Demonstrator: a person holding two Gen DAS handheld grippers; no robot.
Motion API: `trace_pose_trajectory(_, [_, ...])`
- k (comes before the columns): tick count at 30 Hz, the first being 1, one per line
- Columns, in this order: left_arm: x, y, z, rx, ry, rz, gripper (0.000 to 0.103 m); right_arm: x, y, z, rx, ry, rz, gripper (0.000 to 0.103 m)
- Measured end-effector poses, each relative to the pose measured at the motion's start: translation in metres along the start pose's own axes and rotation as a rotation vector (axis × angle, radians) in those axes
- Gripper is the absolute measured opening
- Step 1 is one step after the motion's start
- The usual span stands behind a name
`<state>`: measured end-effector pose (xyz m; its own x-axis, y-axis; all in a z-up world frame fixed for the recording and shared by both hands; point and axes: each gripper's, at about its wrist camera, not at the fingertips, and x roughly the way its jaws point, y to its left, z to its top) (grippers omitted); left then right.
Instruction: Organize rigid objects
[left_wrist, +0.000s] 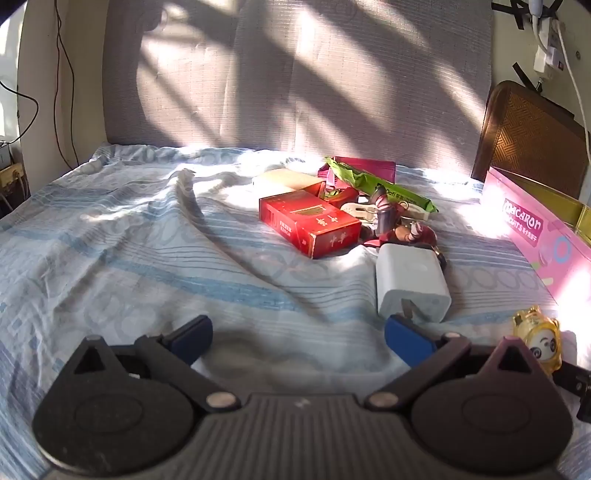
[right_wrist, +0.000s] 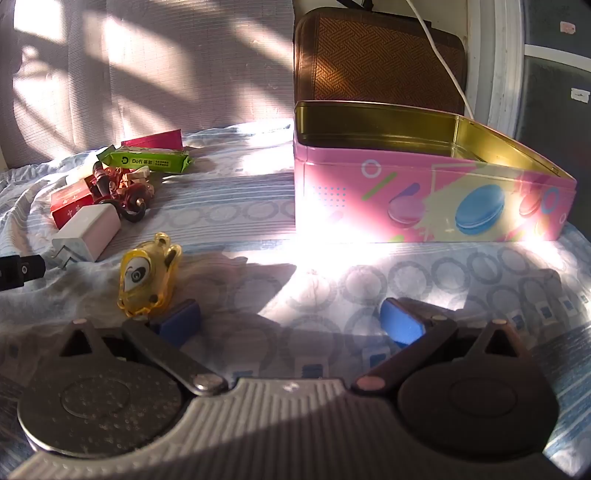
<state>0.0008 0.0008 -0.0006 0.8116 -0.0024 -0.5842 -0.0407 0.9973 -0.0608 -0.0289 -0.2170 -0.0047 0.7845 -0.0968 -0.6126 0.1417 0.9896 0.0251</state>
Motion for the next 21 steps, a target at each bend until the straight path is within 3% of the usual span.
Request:
trace_pose_trajectory(4, [-0.0031, 0.0060, 0.0005, -0.041, -0.007, 0.005, 0.103, -0.0003, 0.0000, 0.0001, 0.000, 0.001, 0.000, 0.103])
trace_pose_trajectory(21, [-0.0019, 0.0007, 0.0004, -0.021, -0.009, 0.036, 0.103, -0.0010, -0.0002, -0.0002, 0.000, 0.000, 0.000, 0.103])
